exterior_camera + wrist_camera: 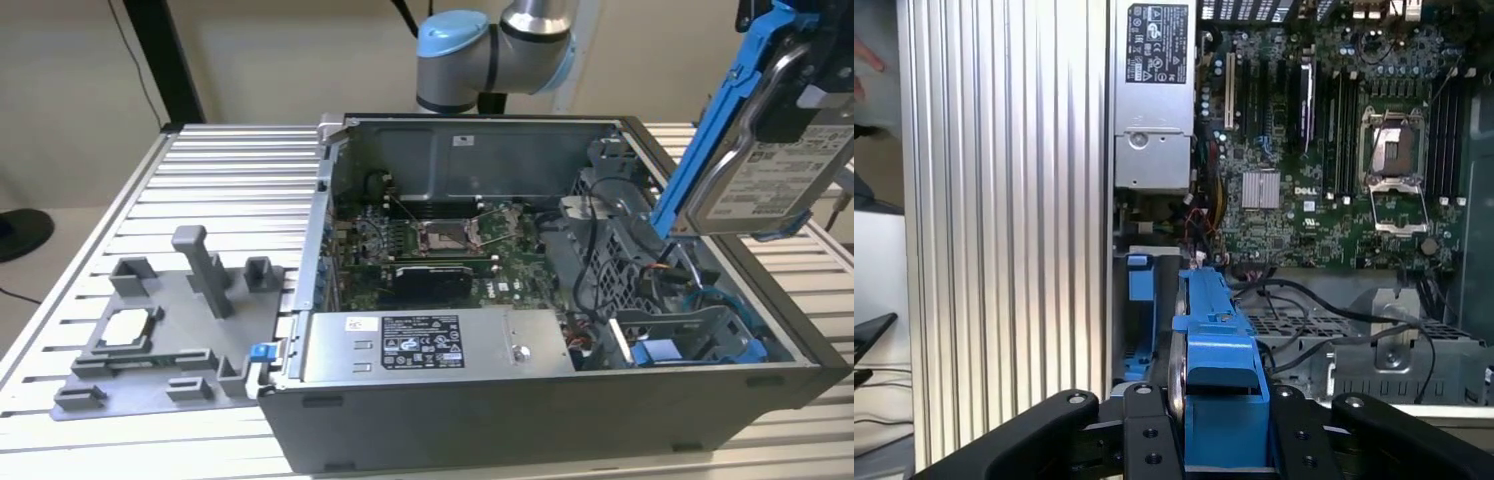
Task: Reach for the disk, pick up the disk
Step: 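Pick up the disk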
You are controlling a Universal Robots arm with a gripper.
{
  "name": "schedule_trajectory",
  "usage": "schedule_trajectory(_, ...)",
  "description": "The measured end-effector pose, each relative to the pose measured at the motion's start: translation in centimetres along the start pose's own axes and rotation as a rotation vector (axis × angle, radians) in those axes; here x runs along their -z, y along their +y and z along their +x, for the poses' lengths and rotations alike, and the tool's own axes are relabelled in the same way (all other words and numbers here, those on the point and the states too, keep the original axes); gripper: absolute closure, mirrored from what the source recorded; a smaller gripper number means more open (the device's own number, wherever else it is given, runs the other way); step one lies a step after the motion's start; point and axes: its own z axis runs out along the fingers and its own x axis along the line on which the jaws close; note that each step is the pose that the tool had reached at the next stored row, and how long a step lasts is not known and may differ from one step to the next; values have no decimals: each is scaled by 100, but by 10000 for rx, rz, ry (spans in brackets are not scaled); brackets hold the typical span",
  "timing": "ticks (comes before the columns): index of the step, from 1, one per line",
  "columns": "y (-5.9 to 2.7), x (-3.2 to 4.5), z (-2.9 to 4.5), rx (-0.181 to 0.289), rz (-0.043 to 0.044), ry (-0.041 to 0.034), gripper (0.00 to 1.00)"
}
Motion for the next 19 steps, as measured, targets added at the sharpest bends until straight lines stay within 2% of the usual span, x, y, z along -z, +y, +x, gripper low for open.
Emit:
schedule_trajectory(10, -43, -6, 191, -2, -13, 1, 100)
schedule_trajectory(19, -11, -8, 196, -35, 5, 0, 100)
